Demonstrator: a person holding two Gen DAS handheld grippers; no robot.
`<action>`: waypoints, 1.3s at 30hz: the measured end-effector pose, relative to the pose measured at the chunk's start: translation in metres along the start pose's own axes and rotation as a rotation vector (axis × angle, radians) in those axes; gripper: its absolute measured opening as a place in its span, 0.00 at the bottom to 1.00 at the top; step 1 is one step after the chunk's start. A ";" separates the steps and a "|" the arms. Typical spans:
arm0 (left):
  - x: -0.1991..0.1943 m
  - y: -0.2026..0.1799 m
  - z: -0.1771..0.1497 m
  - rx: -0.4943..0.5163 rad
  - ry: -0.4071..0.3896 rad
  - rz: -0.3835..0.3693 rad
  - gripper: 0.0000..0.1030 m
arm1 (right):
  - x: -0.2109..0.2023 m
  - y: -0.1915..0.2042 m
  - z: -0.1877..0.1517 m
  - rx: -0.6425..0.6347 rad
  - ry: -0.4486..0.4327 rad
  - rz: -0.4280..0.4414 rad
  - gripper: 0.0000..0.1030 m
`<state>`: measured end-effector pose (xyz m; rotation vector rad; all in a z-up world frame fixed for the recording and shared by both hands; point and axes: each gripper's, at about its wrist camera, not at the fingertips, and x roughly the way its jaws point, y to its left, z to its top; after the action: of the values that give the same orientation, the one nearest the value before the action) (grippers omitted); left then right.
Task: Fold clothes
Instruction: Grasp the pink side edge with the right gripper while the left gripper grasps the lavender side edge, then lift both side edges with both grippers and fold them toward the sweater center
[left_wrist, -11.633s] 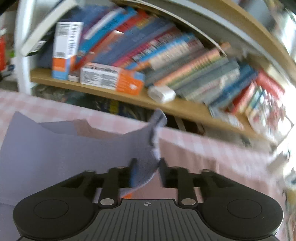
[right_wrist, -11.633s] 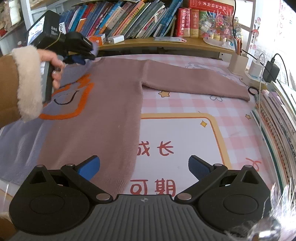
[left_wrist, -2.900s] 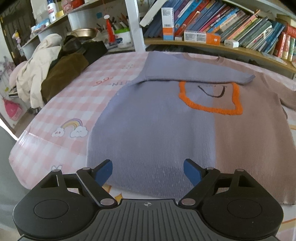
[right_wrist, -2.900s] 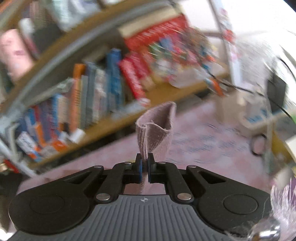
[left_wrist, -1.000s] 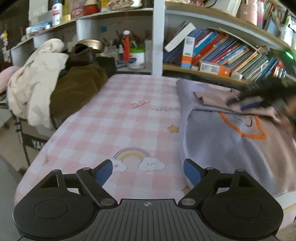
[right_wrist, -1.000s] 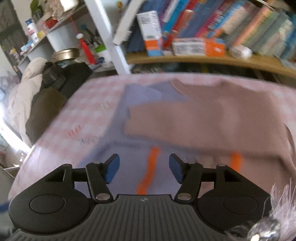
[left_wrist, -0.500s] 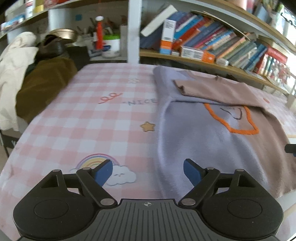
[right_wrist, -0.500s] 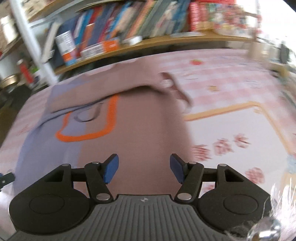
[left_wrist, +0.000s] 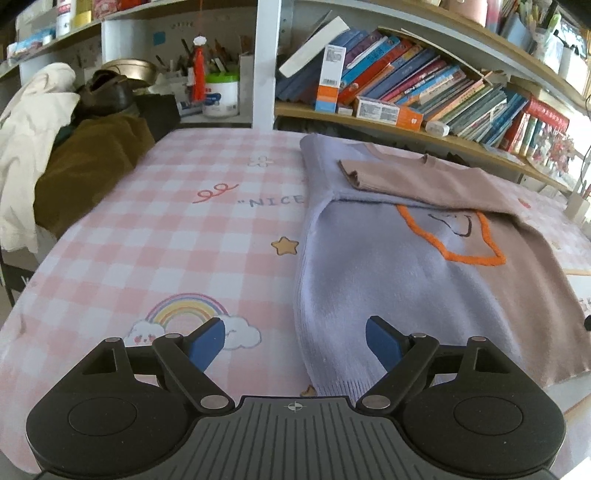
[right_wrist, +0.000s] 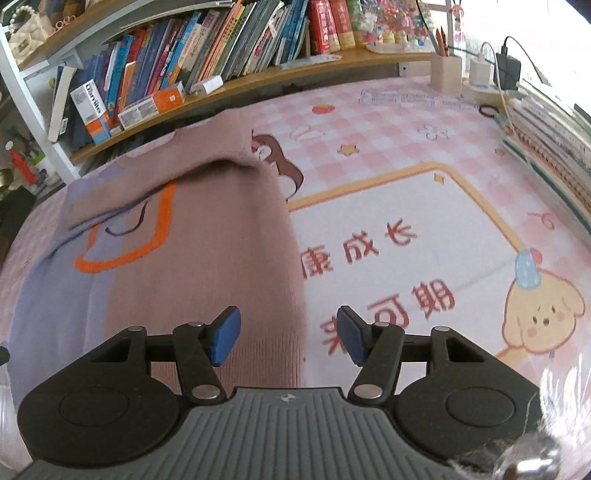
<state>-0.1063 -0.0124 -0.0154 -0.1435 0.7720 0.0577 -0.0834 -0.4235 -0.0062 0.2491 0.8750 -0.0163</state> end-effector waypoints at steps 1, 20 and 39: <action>-0.001 0.001 -0.001 -0.006 0.001 -0.013 0.82 | 0.000 -0.001 -0.002 0.002 0.006 0.004 0.53; 0.009 0.003 -0.009 -0.108 0.085 -0.041 0.13 | 0.013 -0.016 0.004 0.035 0.042 0.084 0.09; 0.011 -0.016 -0.005 -0.095 0.118 -0.096 0.24 | 0.019 -0.008 0.015 0.049 0.088 0.257 0.21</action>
<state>-0.1002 -0.0290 -0.0248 -0.2758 0.8790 -0.0053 -0.0608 -0.4326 -0.0132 0.4087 0.9250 0.2140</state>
